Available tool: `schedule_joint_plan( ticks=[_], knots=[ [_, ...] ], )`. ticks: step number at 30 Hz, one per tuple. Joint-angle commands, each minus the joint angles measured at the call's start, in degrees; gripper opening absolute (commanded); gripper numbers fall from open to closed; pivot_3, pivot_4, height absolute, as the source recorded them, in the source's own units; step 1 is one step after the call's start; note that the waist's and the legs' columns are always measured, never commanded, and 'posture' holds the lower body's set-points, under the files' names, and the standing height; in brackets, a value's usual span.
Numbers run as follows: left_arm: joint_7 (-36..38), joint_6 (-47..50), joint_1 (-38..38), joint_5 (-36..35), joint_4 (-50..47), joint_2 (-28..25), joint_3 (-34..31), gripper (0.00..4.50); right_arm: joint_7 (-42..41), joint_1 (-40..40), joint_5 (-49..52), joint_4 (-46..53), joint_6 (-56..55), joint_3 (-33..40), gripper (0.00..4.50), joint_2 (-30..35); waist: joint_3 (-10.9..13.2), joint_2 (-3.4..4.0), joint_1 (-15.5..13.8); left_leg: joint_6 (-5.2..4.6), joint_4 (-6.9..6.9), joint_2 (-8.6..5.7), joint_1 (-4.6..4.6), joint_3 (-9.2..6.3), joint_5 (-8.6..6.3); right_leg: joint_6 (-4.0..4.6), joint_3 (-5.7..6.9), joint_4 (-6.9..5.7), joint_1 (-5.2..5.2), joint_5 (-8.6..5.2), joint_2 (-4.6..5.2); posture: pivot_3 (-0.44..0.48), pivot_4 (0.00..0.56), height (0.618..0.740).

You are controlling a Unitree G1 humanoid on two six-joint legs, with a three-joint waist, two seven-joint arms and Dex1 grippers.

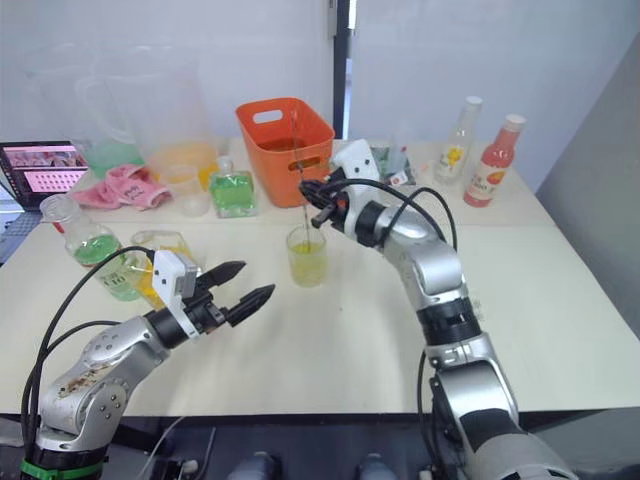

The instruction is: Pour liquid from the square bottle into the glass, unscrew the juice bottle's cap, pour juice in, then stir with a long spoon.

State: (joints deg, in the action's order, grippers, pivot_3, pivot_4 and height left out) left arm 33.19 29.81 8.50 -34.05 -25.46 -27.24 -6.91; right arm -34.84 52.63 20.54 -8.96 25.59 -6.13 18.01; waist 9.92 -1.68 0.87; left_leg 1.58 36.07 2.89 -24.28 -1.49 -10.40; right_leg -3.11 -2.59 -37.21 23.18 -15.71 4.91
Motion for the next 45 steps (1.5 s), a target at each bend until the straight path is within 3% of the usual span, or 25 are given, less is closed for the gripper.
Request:
schedule_joint_plan(
  ticks=[1, 9, 15, 21, 30, 37, 45],
  knots=[
    [0.27, -1.61, -0.09, 0.03, -1.59, 0.22, -0.28, 4.46, -1.17, -0.39, 0.51, 4.84, 2.37, 0.86, 0.0, 0.96, 0.0, 0.0, 0.0, 0.0, -0.01, 0.0, 0.0, 0.0, 0.0, 0.0, 0.0, 0.0, 0.0, 0.0, 0.0, 0.0, 0.15, 0.739],
    [0.93, -2.43, -0.63, 0.47, -0.8, 0.45, -0.3, 4.46, -0.66, -0.25, 2.65, 7.51, 5.77, 2.48, 0.0, -1.82, 0.0, 0.0, 0.15, 0.0, -0.03, 0.0, 0.02, -0.01, 0.0, 0.0, 0.0, -0.01, 0.01, 0.0, 0.0, 0.0, 0.15, 0.739],
    [0.56, -2.37, -0.14, 0.58, -0.83, 0.51, -0.04, 4.46, 1.27, 1.77, 0.38, 2.4, 1.12, 3.98, 0.0, -4.78, 0.0, 0.0, 0.13, 0.0, -0.02, 0.0, 0.01, -0.01, 0.0, 0.0, 0.0, 0.0, 0.01, 0.0, 0.0, 0.0, 0.15, 0.739],
    [-0.96, -0.82, 0.98, 0.13, -2.23, 0.62, 0.42, 4.46, -0.51, 1.25, -4.19, -1.36, -2.68, 2.06, 0.0, -2.24, 0.0, 0.0, -0.03, 0.0, -0.01, -0.01, 0.0, 0.0, 0.0, 0.0, 0.01, 0.02, -0.01, 0.0, 0.0, 0.0, 0.15, 0.739],
    [-2.21, 0.46, 1.39, -0.48, -3.34, 0.68, 0.65, 4.46, -3.61, 0.48, 0.41, 6.59, 4.69, 3.02, 0.0, -2.35, 0.0, 0.0, 0.3, 0.0, -0.06, 0.0, 0.02, -0.01, 0.0, 0.0, 0.0, -0.01, 0.01, 0.0, 0.0, 0.0, 0.15, 0.739],
    [-2.77, 1.19, 1.84, -0.56, -3.73, 0.78, 0.83, 4.46, 0.42, 2.11, -2.67, -0.19, -1.22, 4.54, 0.0, -5.9, 0.0, 0.0, 0.21, 0.01, -0.05, 0.0, 0.03, -0.01, 0.0, 0.0, 0.01, 0.0, 0.0, 0.0, 0.0, 0.0, 0.15, 0.739],
    [-3.23, 1.43, 2.01, -0.55, -4.01, 0.69, 0.73, 4.46, -2.26, 1.18, -3.42, -0.08, -1.74, 3.78, 0.0, -2.88, 0.0, 0.0, 0.05, 0.02, -0.05, -0.01, 0.01, -0.01, 0.01, 0.0, 0.01, 0.01, 0.0, 0.0, 0.0, 0.0, 0.15, 0.739]
  ],
)
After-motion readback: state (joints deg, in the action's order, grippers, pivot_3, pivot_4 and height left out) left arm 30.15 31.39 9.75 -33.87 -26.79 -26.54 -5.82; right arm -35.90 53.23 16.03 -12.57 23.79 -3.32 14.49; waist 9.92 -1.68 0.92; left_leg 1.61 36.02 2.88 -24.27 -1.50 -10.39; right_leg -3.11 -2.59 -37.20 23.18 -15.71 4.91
